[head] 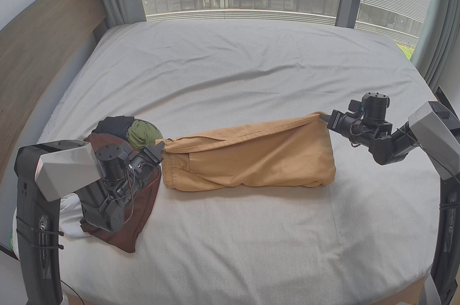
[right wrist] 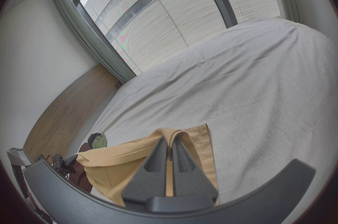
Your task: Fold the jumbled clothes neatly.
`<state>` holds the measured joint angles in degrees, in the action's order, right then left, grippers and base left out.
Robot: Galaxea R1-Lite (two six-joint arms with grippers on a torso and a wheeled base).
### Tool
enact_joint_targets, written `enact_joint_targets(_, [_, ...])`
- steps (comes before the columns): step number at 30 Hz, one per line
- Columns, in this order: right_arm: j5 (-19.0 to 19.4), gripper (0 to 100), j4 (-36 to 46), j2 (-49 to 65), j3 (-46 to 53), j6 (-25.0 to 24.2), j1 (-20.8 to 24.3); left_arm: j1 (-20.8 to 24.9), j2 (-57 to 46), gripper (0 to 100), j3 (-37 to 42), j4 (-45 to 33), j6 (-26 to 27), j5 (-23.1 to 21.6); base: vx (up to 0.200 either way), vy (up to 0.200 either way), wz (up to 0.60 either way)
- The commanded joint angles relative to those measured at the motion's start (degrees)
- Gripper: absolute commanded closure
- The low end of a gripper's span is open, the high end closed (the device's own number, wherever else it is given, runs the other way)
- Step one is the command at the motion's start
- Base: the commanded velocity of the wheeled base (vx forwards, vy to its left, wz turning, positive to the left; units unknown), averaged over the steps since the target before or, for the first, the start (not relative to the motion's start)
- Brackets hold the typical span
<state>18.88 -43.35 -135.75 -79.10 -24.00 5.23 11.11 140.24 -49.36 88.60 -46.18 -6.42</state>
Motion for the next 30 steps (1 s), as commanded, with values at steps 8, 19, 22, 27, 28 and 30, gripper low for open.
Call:
enact_joint_targets(8, [-0.16, 0, -0.86, -1.88, -2.55, -0.08, 0.04, -0.21, 1.26, 0, -2.85, -0.45, -0.14, 0.54, 0.0, 0.0, 0.0])
enact_joint_targets(19, [-1.31, 0, -3.41, 0.75, 1.41, -0.08, 1.1, -2.32, -0.14, 0, -1.62, -0.89, -1.55, 0.62, 0.0, 0.0, 0.0])
enact_joint_targets(22, [-1.39, 0, -3.67, 3.57, 6.24, -0.17, 2.07, -2.14, -1.55, 0, 0.84, -0.62, -1.55, 0.36, 0.0, 0.0, 0.0])
enact_joint_targets(27, [-1.22, 0, -7.89, 9.81, 17.84, -0.34, 3.65, -1.17, -6.65, 0, 6.56, -0.27, -1.11, -1.84, 0.0, 0.0, 0.0])
enact_joint_targets(28, [-1.13, 0, -9.65, 10.95, 20.57, -0.61, 3.91, -1.09, -7.79, 0, 7.52, -0.27, -0.93, -2.8, 0.0, 0.0, 0.0])
enact_joint_targets(30, [-1.13, 0, -10.35, 11.39, 21.89, -0.87, 4.0, -1.09, -8.32, 0, 8.05, -0.27, -0.76, -3.24, 0.0, 0.0, 0.0])
